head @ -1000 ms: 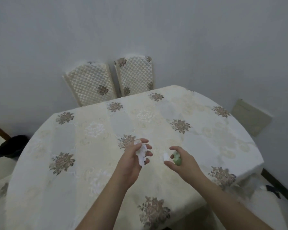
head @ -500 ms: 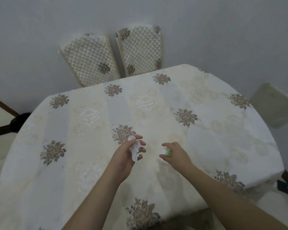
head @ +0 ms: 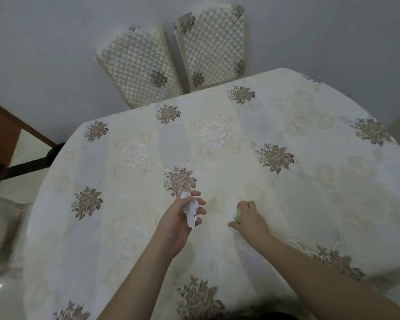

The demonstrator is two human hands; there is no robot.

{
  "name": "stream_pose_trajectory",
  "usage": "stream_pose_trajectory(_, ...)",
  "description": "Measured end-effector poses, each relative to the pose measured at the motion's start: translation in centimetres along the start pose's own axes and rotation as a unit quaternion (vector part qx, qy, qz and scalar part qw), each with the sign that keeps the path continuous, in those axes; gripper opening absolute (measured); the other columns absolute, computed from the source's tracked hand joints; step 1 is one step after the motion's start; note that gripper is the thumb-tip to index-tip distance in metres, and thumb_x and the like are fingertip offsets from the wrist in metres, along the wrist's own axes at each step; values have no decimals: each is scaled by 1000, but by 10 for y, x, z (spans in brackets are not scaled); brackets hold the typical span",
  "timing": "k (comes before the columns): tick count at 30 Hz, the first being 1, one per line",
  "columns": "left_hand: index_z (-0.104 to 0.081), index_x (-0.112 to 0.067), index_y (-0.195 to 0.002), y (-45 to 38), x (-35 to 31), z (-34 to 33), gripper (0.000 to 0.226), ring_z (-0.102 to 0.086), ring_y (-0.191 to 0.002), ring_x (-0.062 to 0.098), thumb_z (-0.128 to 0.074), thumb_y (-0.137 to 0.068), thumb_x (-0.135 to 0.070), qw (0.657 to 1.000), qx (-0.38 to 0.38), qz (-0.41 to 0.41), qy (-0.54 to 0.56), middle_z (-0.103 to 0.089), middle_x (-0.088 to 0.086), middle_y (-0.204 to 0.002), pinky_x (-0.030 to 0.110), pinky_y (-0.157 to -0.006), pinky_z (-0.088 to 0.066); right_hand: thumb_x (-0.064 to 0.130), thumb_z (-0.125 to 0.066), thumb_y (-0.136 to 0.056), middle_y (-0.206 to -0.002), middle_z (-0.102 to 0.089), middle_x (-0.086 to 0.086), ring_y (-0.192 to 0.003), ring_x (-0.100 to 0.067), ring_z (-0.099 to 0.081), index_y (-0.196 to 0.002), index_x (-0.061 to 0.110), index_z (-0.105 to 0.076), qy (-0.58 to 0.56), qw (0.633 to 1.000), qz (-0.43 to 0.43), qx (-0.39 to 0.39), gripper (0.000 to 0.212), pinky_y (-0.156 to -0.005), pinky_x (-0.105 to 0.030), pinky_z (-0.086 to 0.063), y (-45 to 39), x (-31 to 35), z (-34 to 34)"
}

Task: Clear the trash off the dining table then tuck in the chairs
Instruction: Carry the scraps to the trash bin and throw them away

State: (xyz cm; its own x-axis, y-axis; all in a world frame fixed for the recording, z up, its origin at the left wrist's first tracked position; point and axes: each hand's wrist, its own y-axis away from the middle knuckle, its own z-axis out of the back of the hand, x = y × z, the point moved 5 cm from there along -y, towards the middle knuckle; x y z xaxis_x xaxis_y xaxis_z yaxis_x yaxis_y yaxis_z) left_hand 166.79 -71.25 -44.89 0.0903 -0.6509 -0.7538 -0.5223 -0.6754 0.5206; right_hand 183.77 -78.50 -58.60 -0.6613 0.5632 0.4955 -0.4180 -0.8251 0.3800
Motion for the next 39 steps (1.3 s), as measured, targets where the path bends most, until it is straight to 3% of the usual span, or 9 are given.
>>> stream_pose_trajectory(7,-58,-11,-100,1,-1,-9,26,-52,-67,18,-51,-80,-25,1000,13,-2,-18,-60,3,-81,30,-63,-29,39,-66,-87,-96,-51,-3,-84,-21,-51,-96,17,-47,-36,999,2,17,30,-65,-29,-32,-4,-6,1)
stream_pose_trajectory(10,-59,-11,-100,2,0,-11,26,-53,-67,18,-52,-80,-26,1000,21,0,-23,-61,4,-81,31,-63,-30,35,-68,-84,-77,-56,-1,-73,-21,-55,-80,18,-47,-165,986,-35,5,27,-62,-29,-35,-2,-9,6)
stream_pose_trajectory(13,-59,-11,-100,7,0,-13,25,-53,-68,19,-53,-81,-26,999,36,-2,-26,-61,5,-82,31,-63,-30,31,-73,-82,-71,-59,-4,-61,-18,-54,-89,12,-57,-360,929,-86,8,25,-60,-27,-43,7,-8,15)
stream_pose_trajectory(16,-60,-10,-99,13,-2,-14,24,-53,-67,19,-53,-81,-25,998,51,-5,-22,-61,5,-82,31,-63,-29,24,-76,-80,-88,-72,-5,-78,-21,-66,-96,4,-65,-489,866,-107,-13,28,-67,-28,-48,17,-4,28)
stream_pose_trajectory(19,-61,-10,-98,23,-5,-15,21,-53,-69,20,-53,-83,-23,997,68,-12,-23,-62,6,-82,31,-63,-31,3,-66,-85,-99,-74,-8,-100,-24,-69,-96,0,-68,-584,809,-66,-9,11,-88,-39,-52,34,17,45)
stream_pose_trajectory(22,-60,-10,-99,38,-9,-13,19,-54,-70,21,-44,-95,-19,996,79,-17,-45,-63,5,-81,31,-64,-34,-9,-54,-88,-102,-71,-21,-95,-32,-70,-93,-5,-57,-656,754,-17,-30,7,-87,-40,-56,59,43,61)
stream_pose_trajectory(30,-61,-10,-97,85,-23,0,23,-51,-70,20,-54,-81,-25,982,186,-15,-4,-60,6,-83,29,-61,-35,4,-60,-91,-72,-59,-10,-58,-18,-52,-101,8,-56,-636,763,0,-115,11,-58,-29,-47,143,78,95)
stream_pose_trajectory(34,-59,-11,-101,104,-24,-11,22,-51,-70,21,-54,-84,-25,968,252,-6,9,-60,6,-86,31,-63,-37,15,-64,-91,-63,-45,0,-55,-14,-44,-100,12,-60,-646,745,-9,-165,10,-51,-29,-42,192,80,98)
stream_pose_trajectory(39,-55,-13,-104,135,0,-53,21,-52,-69,19,-52,-87,-24,942,334,29,1,-59,5,-87,29,-61,-39,15,-63,-91,-61,-50,0,-52,-14,-50,-88,14,-58,-647,719,-30,-250,6,-49,-28,-46,264,63,107)
